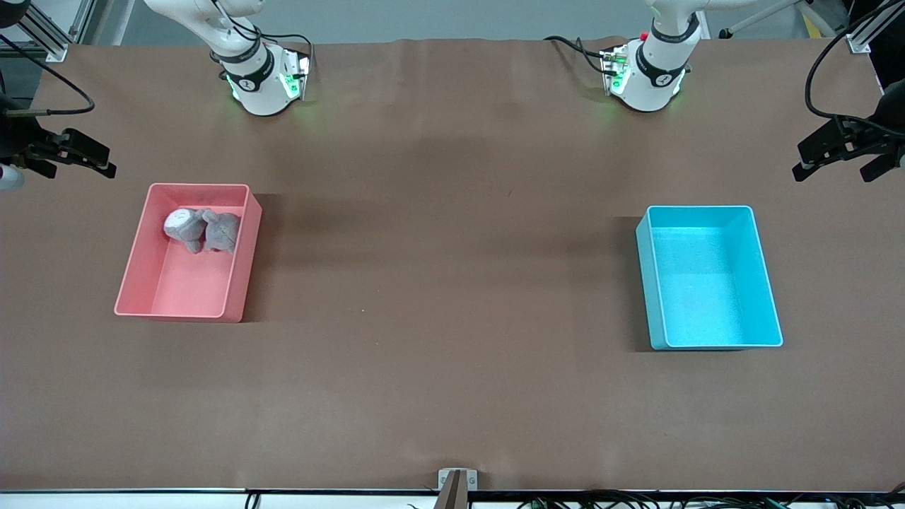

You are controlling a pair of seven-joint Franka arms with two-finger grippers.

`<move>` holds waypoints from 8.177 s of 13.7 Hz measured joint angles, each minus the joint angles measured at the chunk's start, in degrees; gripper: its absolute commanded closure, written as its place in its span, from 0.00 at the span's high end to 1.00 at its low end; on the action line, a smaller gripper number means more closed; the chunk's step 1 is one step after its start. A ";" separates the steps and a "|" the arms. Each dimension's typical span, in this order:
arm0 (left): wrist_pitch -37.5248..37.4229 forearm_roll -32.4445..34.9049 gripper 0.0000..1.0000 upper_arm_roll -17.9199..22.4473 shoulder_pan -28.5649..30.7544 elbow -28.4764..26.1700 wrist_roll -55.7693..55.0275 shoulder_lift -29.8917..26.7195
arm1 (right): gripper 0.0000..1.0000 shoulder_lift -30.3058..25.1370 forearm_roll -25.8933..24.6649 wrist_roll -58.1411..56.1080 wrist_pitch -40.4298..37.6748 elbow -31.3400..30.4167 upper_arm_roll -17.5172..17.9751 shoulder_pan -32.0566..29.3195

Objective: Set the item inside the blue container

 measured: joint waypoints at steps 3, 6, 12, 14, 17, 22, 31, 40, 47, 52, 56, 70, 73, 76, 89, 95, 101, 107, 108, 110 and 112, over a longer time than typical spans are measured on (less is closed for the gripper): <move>0.00 0.00 1.00 -0.01 0.00 0.01 0.00 0.00 | 1.00 -0.18 0.00 0.00 -1.76 1.61 0.02 0.00; 0.00 0.00 1.00 -0.01 0.01 0.02 0.00 0.00 | 1.00 -0.41 0.02 0.00 -4.58 4.52 0.07 0.00; 0.00 0.00 1.00 -0.01 0.02 0.03 0.00 0.00 | 1.00 -0.39 0.03 -0.11 -4.14 4.69 0.16 0.00; 0.00 0.00 1.00 -0.01 0.04 0.03 0.00 0.00 | 1.00 -0.39 0.03 -0.11 -4.02 4.69 0.16 0.00; 0.00 0.00 1.00 -0.01 0.04 0.03 0.00 0.00 | 1.00 -0.38 0.03 -0.11 -4.02 4.70 0.14 0.00; 0.00 0.00 1.00 -0.01 0.04 0.04 0.00 0.00 | 1.00 -0.19 0.03 -0.11 -4.01 4.70 -0.10 -0.32; 0.00 0.00 1.00 0.00 0.05 0.05 0.00 0.00 | 1.00 0.82 0.05 -0.11 1.75 4.69 -0.10 -1.74; 0.00 0.00 1.00 0.01 0.05 0.07 0.00 -0.01 | 1.00 8.50 0.04 -1.48 3.81 4.42 0.33 -1.67; 0.00 0.00 1.00 0.02 0.07 0.08 0.00 -0.01 | 1.00 8.59 -0.02 -1.48 15.31 -10.77 -0.11 -4.96; 0.00 0.00 1.00 0.02 0.07 0.10 0.00 -0.01 | 1.00 8.45 -0.02 -1.50 27.22 -22.77 -0.15 -7.38; 0.00 0.00 1.00 0.02 0.07 0.10 0.00 -0.01 | 1.00 8.16 -0.01 -1.44 34.24 -30.22 -0.20 -9.76; 0.00 0.00 1.00 0.05 0.08 0.12 0.00 -0.01 | 1.00 7.96 -5.72 21.50 48.47 -40.50 0.56 -9.87; 0.00 0.00 1.00 0.05 0.09 0.12 0.00 -0.01 | 1.00 7.97 -7.70 24.57 53.90 -44.66 0.43 -10.14; 0.00 0.00 1.00 0.05 0.09 0.12 0.00 -0.01 | 1.00 8.26 -8.44 26.39 54.63 -45.64 0.43 -10.14; 0.00 0.00 1.00 0.06 0.10 0.12 0.00 -0.01 | 1.00 15.83 -9.19 28.48 59.85 -46.32 -0.10 -11.70; 0.00 0.00 1.00 0.06 0.10 0.12 0.00 -0.01 | 0.99 17.47 -9.21 30.13 60.25 -46.30 -0.05 -11.70; 0.00 0.00 1.00 0.07 0.12 0.12 0.00 -0.01 | 0.87 18.04 -9.30 30.58 60.26 -46.14 0.11 -11.66; 0.00 0.00 1.00 0.10 0.14 0.12 0.00 -0.01 | 0.65 18.04 -10.34 30.68 60.27 -46.00 0.13 -11.66; 0.00 0.00 1.00 0.10 0.14 0.12 0.00 -0.01 | 0.60 18.04 -10.37 30.69 60.27 -45.98 0.13 -11.66; 0.00 0.00 1.00 0.11 0.14 0.12 0.00 -0.01 | 0.48 18.04 -10.39 30.71 60.27 -45.92 0.13 -11.66; 0.00 0.00 1.00 0.11 0.14 0.12 0.00 -0.01 | 0.32 18.04 -10.40 30.76 60.26 -45.78 0.12 -11.66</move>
